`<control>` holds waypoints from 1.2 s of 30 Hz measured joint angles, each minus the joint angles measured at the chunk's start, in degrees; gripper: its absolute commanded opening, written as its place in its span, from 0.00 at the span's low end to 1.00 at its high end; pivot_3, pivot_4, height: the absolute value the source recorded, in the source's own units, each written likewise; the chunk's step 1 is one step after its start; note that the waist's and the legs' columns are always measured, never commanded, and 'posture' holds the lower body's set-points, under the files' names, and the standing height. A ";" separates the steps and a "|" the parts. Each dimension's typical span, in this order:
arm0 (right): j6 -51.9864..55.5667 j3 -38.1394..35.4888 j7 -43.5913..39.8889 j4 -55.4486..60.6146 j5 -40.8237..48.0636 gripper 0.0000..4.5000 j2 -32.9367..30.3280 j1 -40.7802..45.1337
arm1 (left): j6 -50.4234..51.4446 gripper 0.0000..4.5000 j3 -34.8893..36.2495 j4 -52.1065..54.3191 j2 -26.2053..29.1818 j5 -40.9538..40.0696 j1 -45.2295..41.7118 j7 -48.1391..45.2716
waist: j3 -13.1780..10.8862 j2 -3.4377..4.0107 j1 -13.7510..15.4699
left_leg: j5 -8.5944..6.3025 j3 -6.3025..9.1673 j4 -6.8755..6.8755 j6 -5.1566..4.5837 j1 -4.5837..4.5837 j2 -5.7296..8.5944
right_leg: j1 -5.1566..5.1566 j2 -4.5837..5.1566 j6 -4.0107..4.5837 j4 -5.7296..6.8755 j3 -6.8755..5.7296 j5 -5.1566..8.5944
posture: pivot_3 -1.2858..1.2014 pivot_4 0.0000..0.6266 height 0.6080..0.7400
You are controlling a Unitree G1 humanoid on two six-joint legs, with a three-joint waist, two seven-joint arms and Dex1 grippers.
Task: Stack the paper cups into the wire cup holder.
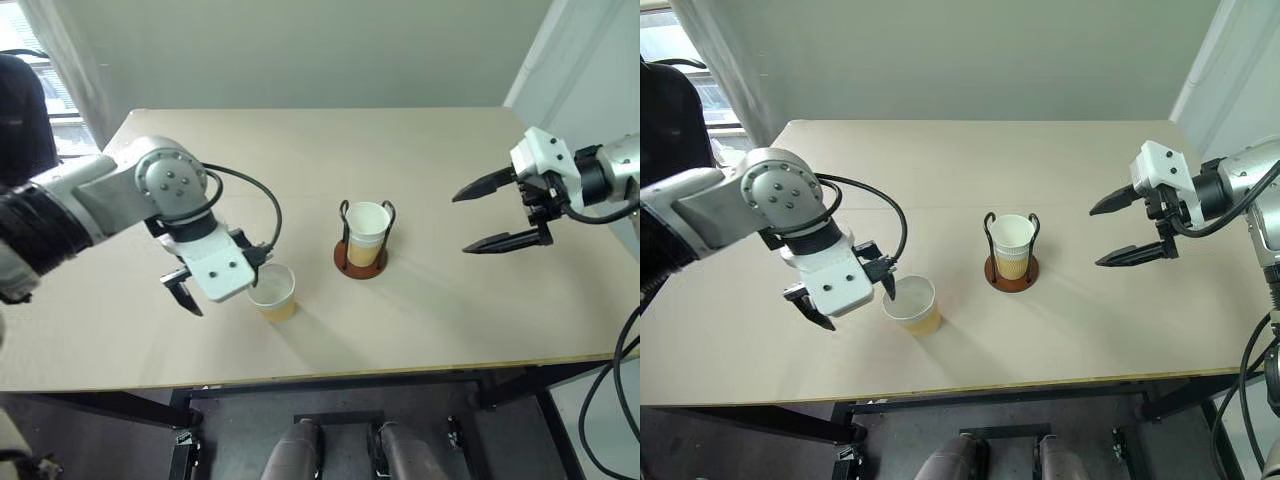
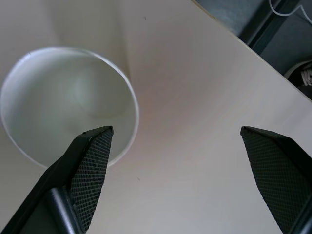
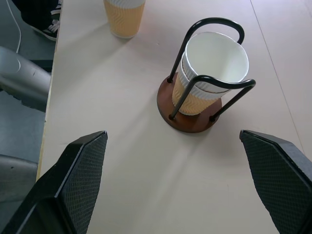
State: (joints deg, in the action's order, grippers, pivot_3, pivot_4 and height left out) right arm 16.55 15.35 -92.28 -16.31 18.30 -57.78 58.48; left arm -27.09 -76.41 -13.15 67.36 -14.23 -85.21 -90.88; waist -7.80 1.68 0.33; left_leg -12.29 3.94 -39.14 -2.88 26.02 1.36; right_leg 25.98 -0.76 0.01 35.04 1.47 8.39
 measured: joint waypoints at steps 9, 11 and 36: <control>0.09 0.00 0.00 0.06 -0.01 0.99 0.00 -0.01 | -1.40 1.00 9.96 -1.85 -4.52 5.75 7.04 0.00 | 0.01 0.01 -0.01 | -0.01 0.00 0.09 0.02 -0.02 -0.01 | 0.04 0.00 -0.02 0.01 0.00 -0.04 | 0.52 0.24 1.00; 0.11 0.00 0.00 0.08 -0.01 0.99 0.00 -0.01 | -1.64 1.00 10.86 -1.82 -4.87 6.38 7.77 0.00 | 0.01 0.01 -0.03 | -0.02 0.00 0.08 0.02 -0.01 0.00 | 0.04 0.00 -0.05 0.00 0.00 -0.06 | 0.52 0.24 1.00; -4.10 -0.07 0.00 -6.59 -2.94 0.99 3.78 1.06 | -6.33 0.01 13.44 -5.81 -8.08 10.58 10.61 0.00 | 0.01 0.01 0.03 | -0.01 0.00 0.09 0.02 -0.02 -0.01 | 0.05 0.00 -0.11 0.01 0.00 -0.16 | 0.52 0.24 1.00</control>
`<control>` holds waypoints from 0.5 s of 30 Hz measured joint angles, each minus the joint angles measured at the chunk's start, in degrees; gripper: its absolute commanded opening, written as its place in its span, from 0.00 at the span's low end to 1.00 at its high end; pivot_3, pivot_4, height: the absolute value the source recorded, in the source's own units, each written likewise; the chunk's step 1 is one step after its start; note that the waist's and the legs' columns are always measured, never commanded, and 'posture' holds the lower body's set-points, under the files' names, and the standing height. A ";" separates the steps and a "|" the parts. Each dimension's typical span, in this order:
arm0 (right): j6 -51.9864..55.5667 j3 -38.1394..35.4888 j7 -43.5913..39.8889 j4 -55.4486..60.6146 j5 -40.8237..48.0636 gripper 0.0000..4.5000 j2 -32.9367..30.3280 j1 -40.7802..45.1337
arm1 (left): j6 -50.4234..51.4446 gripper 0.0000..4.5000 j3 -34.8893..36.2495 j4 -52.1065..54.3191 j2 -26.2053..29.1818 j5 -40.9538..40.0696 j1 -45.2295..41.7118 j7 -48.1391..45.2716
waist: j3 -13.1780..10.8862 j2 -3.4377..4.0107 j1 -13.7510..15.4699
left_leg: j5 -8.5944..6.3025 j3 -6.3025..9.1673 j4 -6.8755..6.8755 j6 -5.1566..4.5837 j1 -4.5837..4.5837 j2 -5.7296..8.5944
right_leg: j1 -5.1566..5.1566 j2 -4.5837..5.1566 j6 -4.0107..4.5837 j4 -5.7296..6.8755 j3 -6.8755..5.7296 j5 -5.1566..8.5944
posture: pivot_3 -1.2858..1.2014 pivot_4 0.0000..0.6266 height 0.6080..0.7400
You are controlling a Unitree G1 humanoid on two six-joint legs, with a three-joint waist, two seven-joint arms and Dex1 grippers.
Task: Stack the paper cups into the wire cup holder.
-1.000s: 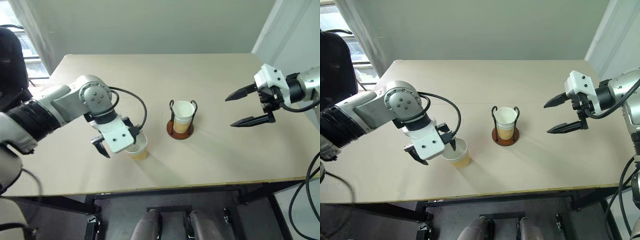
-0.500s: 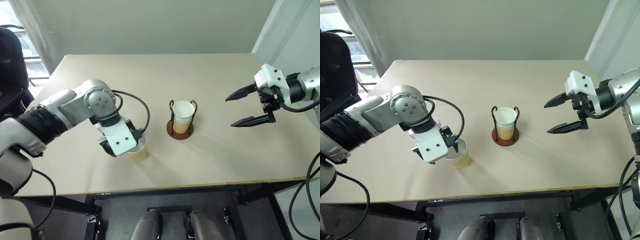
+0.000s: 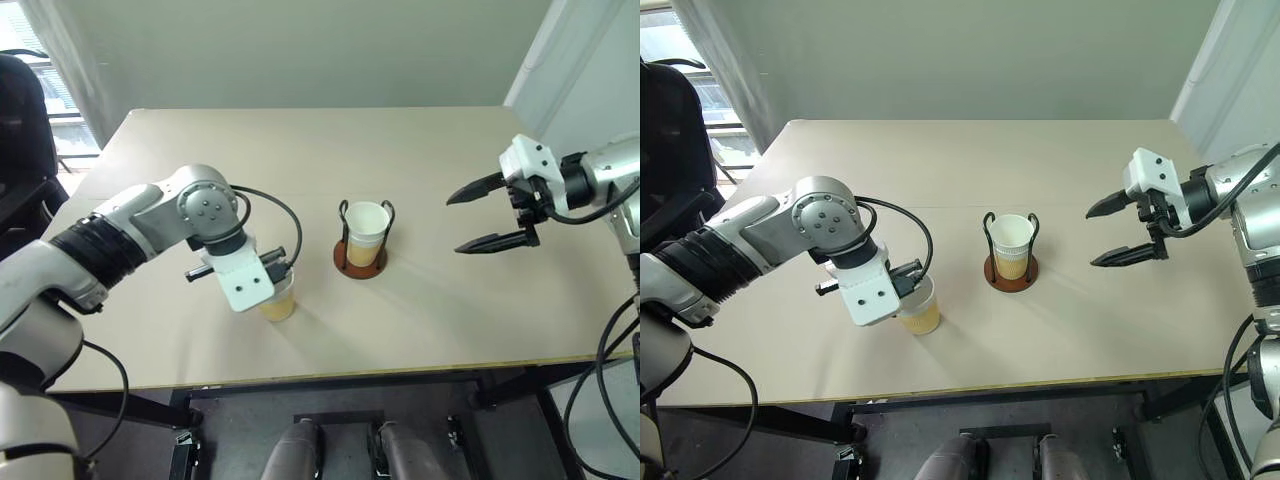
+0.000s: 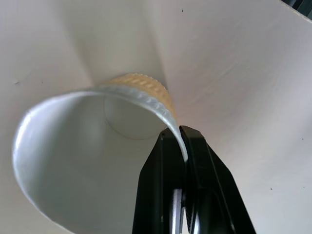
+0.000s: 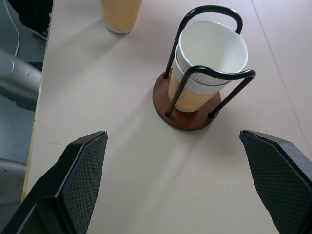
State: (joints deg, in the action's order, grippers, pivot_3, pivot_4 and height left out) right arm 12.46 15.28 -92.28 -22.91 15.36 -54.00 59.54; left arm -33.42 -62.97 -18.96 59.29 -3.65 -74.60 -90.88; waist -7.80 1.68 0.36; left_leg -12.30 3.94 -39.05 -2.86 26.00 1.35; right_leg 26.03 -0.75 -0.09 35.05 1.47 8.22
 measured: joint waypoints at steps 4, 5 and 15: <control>-1.81 -0.26 0.00 -2.15 -0.07 0.99 1.54 0.99 | 0.81 0.01 -0.01 -0.50 0.04 -1.25 -0.29 0.00 | 0.00 0.00 -0.03 | 0.00 0.00 0.01 0.00 0.01 0.00 | 0.01 0.00 0.02 -0.01 0.00 0.00 | 0.52 0.24 1.00; -2.37 -0.26 0.00 -3.00 -0.19 0.99 1.98 1.15 | 2.03 0.01 -0.02 -0.65 0.09 -2.50 -0.65 -0.01 | 0.00 0.00 0.00 | 0.00 0.00 0.00 0.00 0.01 0.00 | 0.01 0.00 0.02 0.00 0.00 0.00 | 0.52 0.24 1.00; -6.48 0.00 0.00 -9.38 0.69 0.99 3.97 5.07 | 8.85 0.01 0.89 -15.65 -6.83 -12.19 -14.94 -0.04 | 0.00 0.00 0.23 | -0.07 0.00 0.06 0.00 0.06 0.02 | 0.01 0.02 0.10 -0.09 0.00 -0.04 | 0.52 0.24 1.00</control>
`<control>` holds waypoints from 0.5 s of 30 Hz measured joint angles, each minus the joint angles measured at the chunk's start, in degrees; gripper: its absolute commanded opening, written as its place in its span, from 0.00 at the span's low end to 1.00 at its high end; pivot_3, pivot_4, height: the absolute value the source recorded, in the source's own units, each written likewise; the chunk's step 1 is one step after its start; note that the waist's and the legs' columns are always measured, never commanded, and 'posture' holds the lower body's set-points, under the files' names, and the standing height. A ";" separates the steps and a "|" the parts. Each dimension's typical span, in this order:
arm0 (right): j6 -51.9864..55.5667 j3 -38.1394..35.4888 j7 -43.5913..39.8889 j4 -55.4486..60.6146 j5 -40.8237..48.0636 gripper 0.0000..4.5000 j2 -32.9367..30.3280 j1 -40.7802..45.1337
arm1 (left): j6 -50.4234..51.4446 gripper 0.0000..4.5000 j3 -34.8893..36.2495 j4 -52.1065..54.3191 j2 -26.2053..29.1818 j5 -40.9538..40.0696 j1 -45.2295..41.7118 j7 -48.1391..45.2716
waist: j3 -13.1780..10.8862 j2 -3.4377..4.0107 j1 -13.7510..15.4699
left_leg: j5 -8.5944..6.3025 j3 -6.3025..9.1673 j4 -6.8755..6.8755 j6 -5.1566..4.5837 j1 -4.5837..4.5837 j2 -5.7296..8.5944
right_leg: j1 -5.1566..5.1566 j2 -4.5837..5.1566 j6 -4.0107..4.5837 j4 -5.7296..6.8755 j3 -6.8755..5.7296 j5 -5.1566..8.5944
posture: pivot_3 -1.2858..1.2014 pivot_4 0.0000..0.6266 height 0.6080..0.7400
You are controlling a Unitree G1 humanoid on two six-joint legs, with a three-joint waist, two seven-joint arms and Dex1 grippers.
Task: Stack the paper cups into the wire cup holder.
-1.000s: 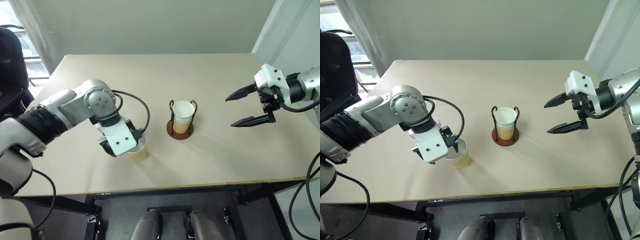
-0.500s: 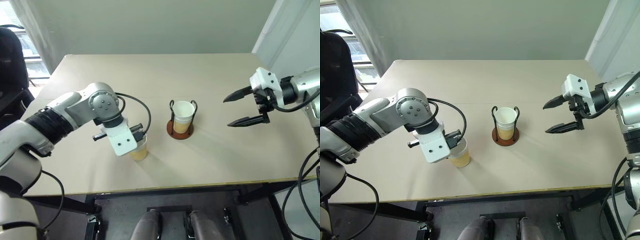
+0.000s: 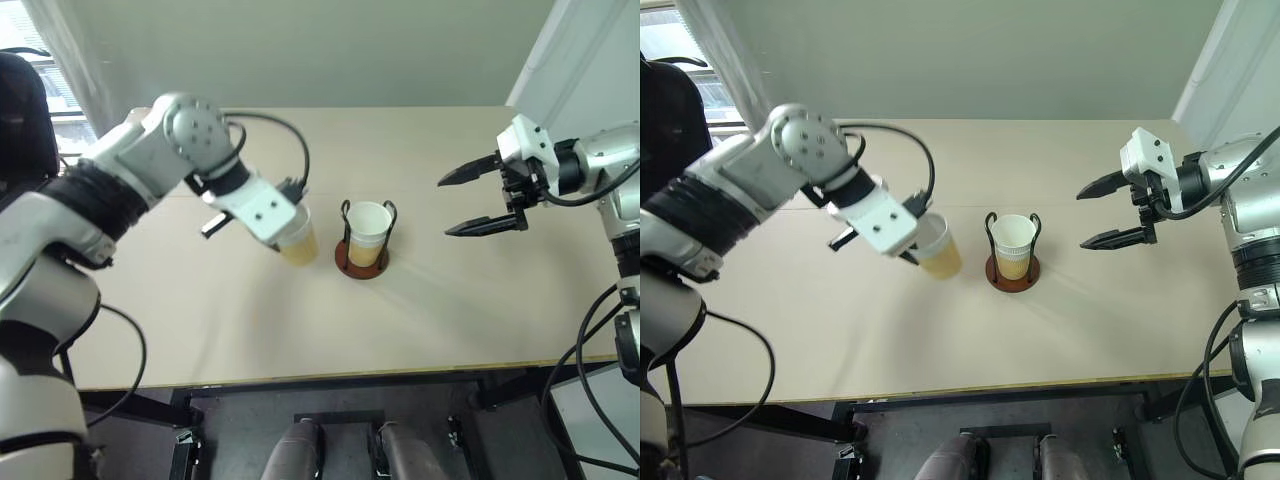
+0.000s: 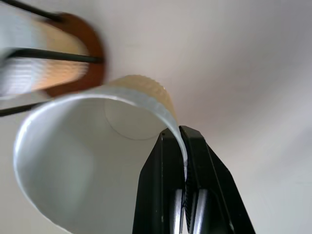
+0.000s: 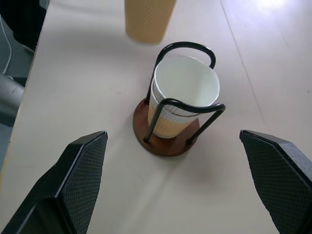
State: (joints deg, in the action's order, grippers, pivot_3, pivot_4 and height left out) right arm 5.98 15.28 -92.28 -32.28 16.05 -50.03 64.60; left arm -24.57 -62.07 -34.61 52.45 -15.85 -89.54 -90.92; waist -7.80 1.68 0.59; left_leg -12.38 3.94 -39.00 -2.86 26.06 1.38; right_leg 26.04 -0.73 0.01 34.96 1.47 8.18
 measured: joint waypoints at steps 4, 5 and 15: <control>-1.00 1.91 0.00 -2.05 0.13 0.99 -0.42 1.03 | -0.59 0.01 -1.42 -9.93 -5.15 0.08 -6.85 -0.01 | -0.02 -0.02 0.08 | -0.05 0.01 0.06 0.02 0.09 -0.01 | 0.10 -0.01 -0.30 -0.05 -0.01 -0.16 | 0.52 0.24 1.00; -1.23 2.19 0.00 -2.47 0.19 0.99 -0.57 1.28 | -0.99 0.01 -1.57 -12.03 -6.36 0.17 -8.71 -0.01 | -0.02 -0.02 0.09 | -0.09 0.01 0.07 -0.01 0.11 -0.01 | 0.09 0.00 -0.33 -0.05 -0.01 -0.15 | 0.52 0.24 1.00; -2.46 5.65 0.00 -5.42 0.90 0.99 -3.53 3.03 | -5.34 0.01 -0.10 -29.36 -16.89 5.44 -16.25 0.01 | -0.03 -0.01 0.23 | -0.41 -0.01 0.11 -0.03 0.10 -0.03 | 0.09 -0.02 -0.52 -0.07 -0.01 0.04 | 0.52 0.24 1.00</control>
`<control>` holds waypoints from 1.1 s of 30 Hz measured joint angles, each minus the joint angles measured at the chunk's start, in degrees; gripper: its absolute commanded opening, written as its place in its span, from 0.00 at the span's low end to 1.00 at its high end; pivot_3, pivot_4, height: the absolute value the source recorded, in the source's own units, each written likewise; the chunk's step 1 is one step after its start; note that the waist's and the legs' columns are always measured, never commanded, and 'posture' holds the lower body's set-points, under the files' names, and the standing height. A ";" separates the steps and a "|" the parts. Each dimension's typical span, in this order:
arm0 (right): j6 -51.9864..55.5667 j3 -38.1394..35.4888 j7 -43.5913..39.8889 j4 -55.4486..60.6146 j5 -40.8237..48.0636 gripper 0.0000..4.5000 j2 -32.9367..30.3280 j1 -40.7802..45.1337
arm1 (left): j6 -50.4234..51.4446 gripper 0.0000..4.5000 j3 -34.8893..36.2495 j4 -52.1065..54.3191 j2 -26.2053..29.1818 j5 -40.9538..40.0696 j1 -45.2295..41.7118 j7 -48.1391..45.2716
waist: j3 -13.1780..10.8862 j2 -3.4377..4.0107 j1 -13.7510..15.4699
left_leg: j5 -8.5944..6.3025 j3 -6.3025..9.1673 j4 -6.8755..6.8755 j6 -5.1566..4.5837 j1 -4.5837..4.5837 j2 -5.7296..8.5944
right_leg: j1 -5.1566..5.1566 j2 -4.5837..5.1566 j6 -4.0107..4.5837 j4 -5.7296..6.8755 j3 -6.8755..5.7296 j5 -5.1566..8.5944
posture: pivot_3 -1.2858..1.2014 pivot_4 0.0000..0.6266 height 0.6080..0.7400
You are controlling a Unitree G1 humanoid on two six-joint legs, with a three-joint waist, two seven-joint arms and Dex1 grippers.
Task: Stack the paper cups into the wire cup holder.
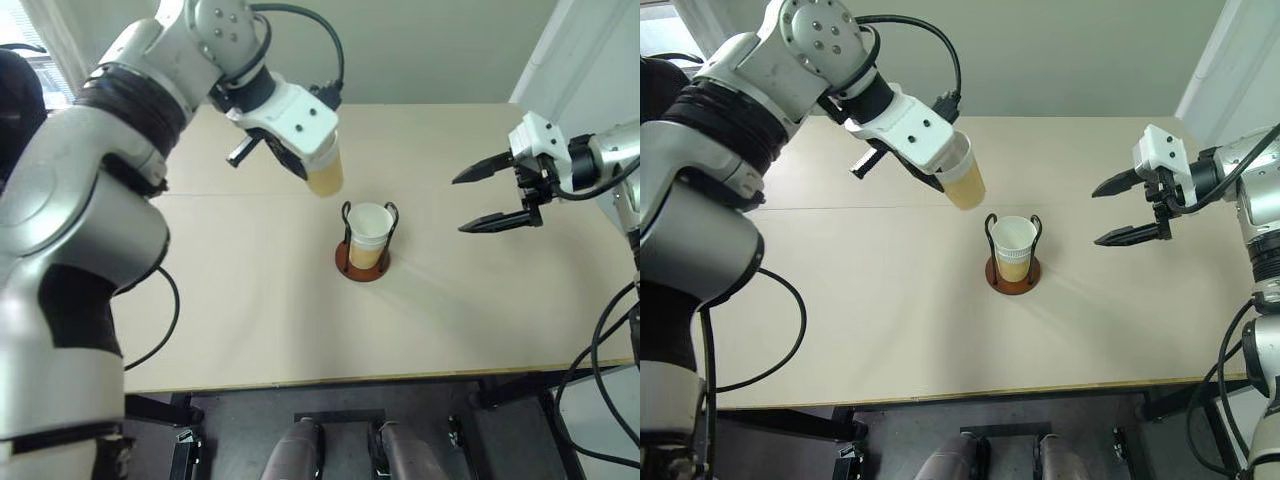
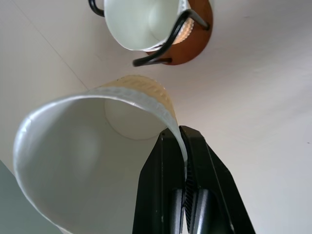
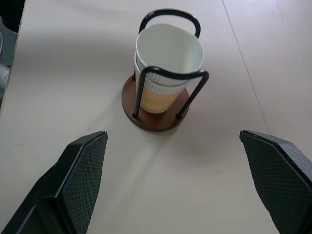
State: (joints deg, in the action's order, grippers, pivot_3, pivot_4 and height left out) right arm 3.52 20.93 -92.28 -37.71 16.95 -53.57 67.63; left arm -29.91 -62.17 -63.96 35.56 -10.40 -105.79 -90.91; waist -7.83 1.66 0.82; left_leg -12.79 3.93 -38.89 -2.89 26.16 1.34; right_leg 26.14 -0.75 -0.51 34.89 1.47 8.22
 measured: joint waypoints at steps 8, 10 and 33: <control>0.00 1.95 0.00 -0.04 1.55 0.99 -2.17 0.09 | 0.39 0.01 3.09 -1.74 -3.42 0.56 -0.47 0.00 | -0.02 0.00 0.21 | -0.07 -0.07 -0.04 -0.08 0.01 -0.01 | -0.02 -0.01 -0.03 0.01 0.00 0.04 | 0.52 0.24 1.00; -0.02 2.35 0.00 -0.06 1.84 0.99 -2.72 0.21 | 0.60 0.01 3.34 -2.05 -3.72 0.56 -0.47 0.00 | -0.02 0.00 0.23 | -0.07 -0.09 -0.06 -0.08 -0.01 -0.01 | -0.02 -0.02 -0.03 0.03 0.00 0.04 | 0.52 0.24 1.00; -0.17 2.40 0.00 0.34 2.35 0.99 -3.61 0.53 | 2.48 0.01 1.06 1.56 -6.72 -3.55 1.35 -0.01 | -0.02 0.01 0.59 | -0.08 -0.14 -0.22 -0.15 -0.08 -0.03 | -0.13 0.01 -0.09 0.09 0.01 0.01 | 0.52 0.24 1.00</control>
State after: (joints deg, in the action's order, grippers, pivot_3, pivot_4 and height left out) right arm 3.35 23.33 -92.28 -37.37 19.30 -57.17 68.16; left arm -27.43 -61.11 -62.41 28.84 -13.96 -104.44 -90.92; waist -7.85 1.67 1.41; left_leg -12.87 3.79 -39.11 -3.04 26.08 1.31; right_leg 26.01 -0.74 -0.61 34.99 1.48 8.23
